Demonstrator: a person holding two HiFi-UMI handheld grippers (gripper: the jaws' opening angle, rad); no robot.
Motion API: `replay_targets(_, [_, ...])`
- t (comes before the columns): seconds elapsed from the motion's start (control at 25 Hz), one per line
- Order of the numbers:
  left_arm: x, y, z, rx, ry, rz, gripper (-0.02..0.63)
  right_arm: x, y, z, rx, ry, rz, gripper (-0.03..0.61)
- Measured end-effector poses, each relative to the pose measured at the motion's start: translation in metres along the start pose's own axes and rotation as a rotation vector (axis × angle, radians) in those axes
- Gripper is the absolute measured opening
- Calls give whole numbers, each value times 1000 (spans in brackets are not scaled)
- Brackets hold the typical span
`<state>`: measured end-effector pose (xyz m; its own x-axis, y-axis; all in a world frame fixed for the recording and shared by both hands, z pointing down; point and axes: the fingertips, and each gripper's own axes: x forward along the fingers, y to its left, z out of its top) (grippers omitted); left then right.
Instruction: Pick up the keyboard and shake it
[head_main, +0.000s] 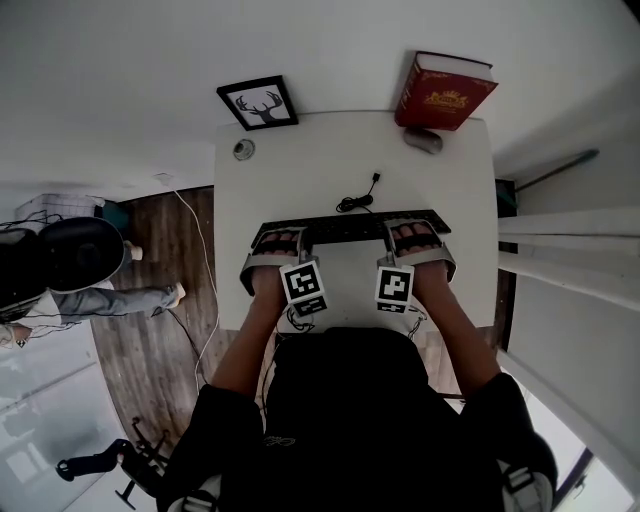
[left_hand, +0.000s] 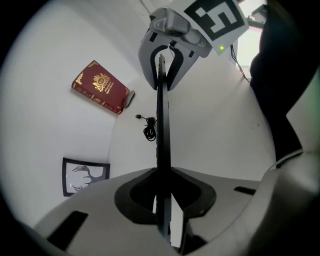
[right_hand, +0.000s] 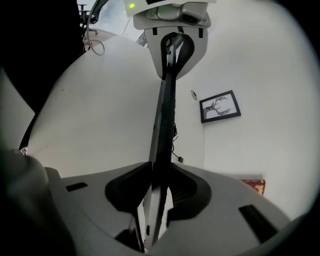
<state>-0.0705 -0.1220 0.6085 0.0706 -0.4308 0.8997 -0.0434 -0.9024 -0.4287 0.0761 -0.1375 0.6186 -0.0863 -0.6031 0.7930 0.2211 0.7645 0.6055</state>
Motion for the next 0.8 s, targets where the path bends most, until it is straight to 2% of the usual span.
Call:
replay_targets(0.2, [-4, 4, -3, -7, -2, -30, 66, -4, -3, 5, -10, 8, -13, 115])
replay_targets(0.4, [-8, 6, -2, -26, -29, -64, 66, -20, -14, 20, 23, -64, -53, 126])
replay_targets(0.8, [-15, 6, 1, -6, -33, -70, 66, -23, -21, 51, -63, -133, -40, 127])
